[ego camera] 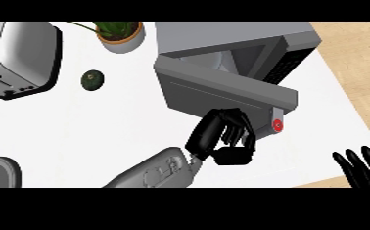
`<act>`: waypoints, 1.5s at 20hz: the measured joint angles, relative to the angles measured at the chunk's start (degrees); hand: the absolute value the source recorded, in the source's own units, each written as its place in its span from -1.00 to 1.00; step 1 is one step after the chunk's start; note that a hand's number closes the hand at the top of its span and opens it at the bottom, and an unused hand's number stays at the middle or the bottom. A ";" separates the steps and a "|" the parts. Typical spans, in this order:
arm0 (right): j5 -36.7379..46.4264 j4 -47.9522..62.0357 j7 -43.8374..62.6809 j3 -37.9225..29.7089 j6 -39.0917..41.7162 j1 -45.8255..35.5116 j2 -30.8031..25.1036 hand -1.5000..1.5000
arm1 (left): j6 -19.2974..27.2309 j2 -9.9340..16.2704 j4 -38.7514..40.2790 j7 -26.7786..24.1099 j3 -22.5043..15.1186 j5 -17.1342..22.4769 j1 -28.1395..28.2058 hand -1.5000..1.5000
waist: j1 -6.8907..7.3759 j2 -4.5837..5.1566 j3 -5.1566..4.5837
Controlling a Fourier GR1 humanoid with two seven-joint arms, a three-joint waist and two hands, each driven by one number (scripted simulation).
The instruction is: Pick up the milk, place it into the microwave and close the microwave
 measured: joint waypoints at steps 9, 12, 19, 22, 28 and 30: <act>-3.37 -4.41 4.73 -0.20 -2.06 -0.29 -1.37 -1.00 | 2.58 -0.35 6.91 -1.76 2.84 9.00 -8.96 1.00 | -2.16 0.84 0.08; -4.05 -5.30 5.87 -0.32 -2.60 -0.57 -1.79 -1.00 | 1.97 -0.35 9.21 -2.70 4.25 12.23 -11.24 1.00 | -2.63 1.19 0.09; -6.24 -6.74 7.74 -1.51 -3.48 -1.50 -2.86 -1.00 | 0.95 -0.36 12.66 -5.53 5.99 18.30 -13.78 1.00 | -3.40 1.38 0.17; -7.14 -7.06 8.31 -2.29 -3.99 -2.14 -3.25 -1.00 | 0.68 -0.35 12.85 -7.21 5.93 20.33 -13.74 1.00 | -3.52 1.38 0.18; -9.18 -7.56 9.05 -3.07 -4.15 -3.36 -3.92 -1.00 | 1.04 -0.35 12.46 -9.04 6.61 24.45 -13.37 1.00 | -4.11 1.42 0.24; -9.81 -7.77 9.16 -3.31 -4.22 -3.68 -4.02 -1.00 | 1.05 -0.37 12.45 -9.94 6.64 25.45 -13.29 1.00 | -4.20 1.47 0.25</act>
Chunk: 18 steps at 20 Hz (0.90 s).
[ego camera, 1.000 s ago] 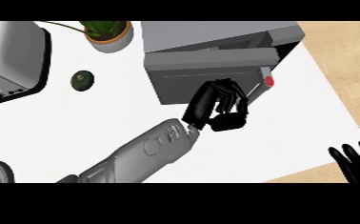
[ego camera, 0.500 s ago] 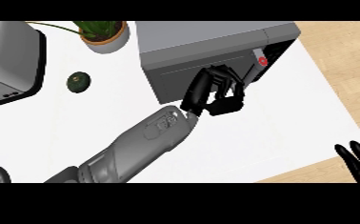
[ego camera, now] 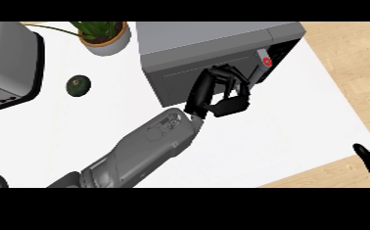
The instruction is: Pick up the milk, place it into the microwave and close the microwave
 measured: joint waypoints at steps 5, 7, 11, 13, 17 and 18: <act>-1.16 -0.57 0.70 0.11 0.85 -0.73 -1.03 -1.00 | 1.22 -0.01 0.30 -2.57 -0.68 1.58 -0.15 1.00 | -0.20 0.19 0.03; -1.68 -0.93 0.81 0.30 1.35 -0.83 -1.31 -1.00 | 1.80 0.00 0.37 -3.69 -0.73 2.16 -0.04 1.00 | -0.44 0.24 0.04; -2.64 -1.52 1.21 0.63 2.07 -1.29 -1.93 -1.00 | 2.35 -0.01 0.53 -5.71 -1.11 3.23 -0.08 1.00 | -0.60 0.44 0.04; -3.20 -1.87 1.43 0.81 2.43 -1.44 -2.26 -1.00 | 2.63 0.00 0.56 -6.69 -1.15 3.78 -0.01 1.00 | -0.77 0.52 0.03; -4.03 -2.49 1.98 1.18 2.92 -1.75 -2.87 -1.00 | 3.37 0.00 0.65 -8.21 -1.33 4.86 -0.02 1.00 | -1.06 0.66 0.02; -4.29 -2.53 2.08 1.16 3.16 -1.76 -3.10 -1.00 | 3.52 0.00 0.73 -8.71 -1.38 5.03 0.01 1.00 | -1.16 0.67 0.03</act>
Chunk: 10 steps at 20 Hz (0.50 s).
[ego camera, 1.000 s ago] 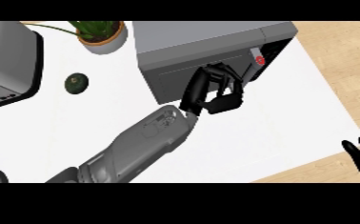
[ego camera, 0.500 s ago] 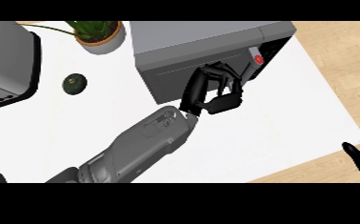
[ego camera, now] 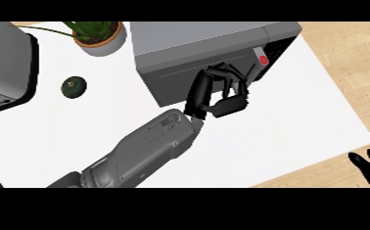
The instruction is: Pick up the milk, place it into the microwave and close the microwave
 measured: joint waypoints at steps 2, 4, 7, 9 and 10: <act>-0.23 -0.22 0.20 0.02 0.18 -0.18 -0.32 -1.00 | 0.09 0.00 0.13 -0.83 -0.10 0.46 -0.01 1.00 | -0.11 0.05 -0.02; -0.35 -0.28 0.44 0.10 0.38 -0.29 -0.65 -1.00 | 0.18 0.00 0.28 -1.54 -0.24 0.87 -0.05 1.00 | -0.19 0.09 -0.02; -0.53 -0.31 0.60 -0.05 0.64 -0.39 -1.05 -1.00 | 0.50 0.00 0.49 -2.68 -0.30 1.45 0.01 1.00 | -0.47 0.10 0.00; -0.66 -0.34 0.62 -0.09 0.73 -0.60 -1.20 -1.00 | 0.80 0.00 0.54 -3.29 -0.32 1.90 0.02 1.00 | -0.64 0.13 0.00; -0.75 -0.38 0.65 -0.15 0.80 -0.63 -1.32 -1.00 | 0.91 0.00 0.67 -3.52 -0.37 2.12 0.01 1.00 | -0.72 0.09 0.01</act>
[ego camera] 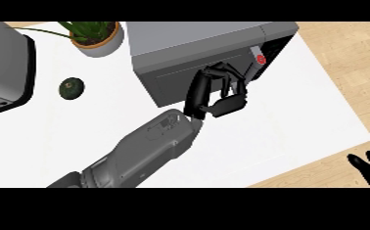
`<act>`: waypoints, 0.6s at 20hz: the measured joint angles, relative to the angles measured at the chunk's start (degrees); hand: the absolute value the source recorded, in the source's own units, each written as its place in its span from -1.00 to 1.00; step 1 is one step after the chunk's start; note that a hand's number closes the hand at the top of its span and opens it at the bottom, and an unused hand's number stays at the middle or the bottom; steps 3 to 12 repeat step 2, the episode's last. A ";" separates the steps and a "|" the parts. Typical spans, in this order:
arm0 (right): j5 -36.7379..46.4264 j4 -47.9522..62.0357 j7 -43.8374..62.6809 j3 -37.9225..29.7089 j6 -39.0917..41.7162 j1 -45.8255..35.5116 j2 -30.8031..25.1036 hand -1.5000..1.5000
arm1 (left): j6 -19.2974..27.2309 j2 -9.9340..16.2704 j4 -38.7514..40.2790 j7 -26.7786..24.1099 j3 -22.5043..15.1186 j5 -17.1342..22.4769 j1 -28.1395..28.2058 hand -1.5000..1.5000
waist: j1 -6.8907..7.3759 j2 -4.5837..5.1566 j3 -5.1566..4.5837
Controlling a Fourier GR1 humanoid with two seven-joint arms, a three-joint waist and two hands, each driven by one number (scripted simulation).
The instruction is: Pick up the milk, place it into the microwave and close the microwave
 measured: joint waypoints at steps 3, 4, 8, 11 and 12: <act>-0.08 -0.02 0.05 0.04 0.13 -0.06 -0.14 -1.00 | 0.09 0.00 0.17 -0.50 -0.13 0.34 -0.06 1.00 | -0.08 0.01 0.01; -0.08 -0.02 0.05 0.04 0.13 -0.06 -0.14 -1.00 | 0.09 0.00 0.17 -0.50 -0.13 0.34 -0.06 1.00 | -0.08 0.01 0.01; -0.08 -0.02 0.05 0.04 0.13 -0.06 -0.14 -1.00 | 0.09 0.00 0.17 -0.50 -0.13 0.34 -0.06 1.00 | -0.08 0.01 0.01; -0.08 -0.02 0.05 0.04 0.13 -0.06 -0.14 -1.00 | 0.09 0.00 0.17 -0.50 -0.13 0.34 -0.06 1.00 | -0.08 0.01 0.01; -0.08 -0.02 0.05 0.04 0.13 -0.06 -0.14 -1.00 | 0.09 0.00 0.17 -0.50 -0.13 0.34 -0.06 1.00 | -0.08 0.01 0.01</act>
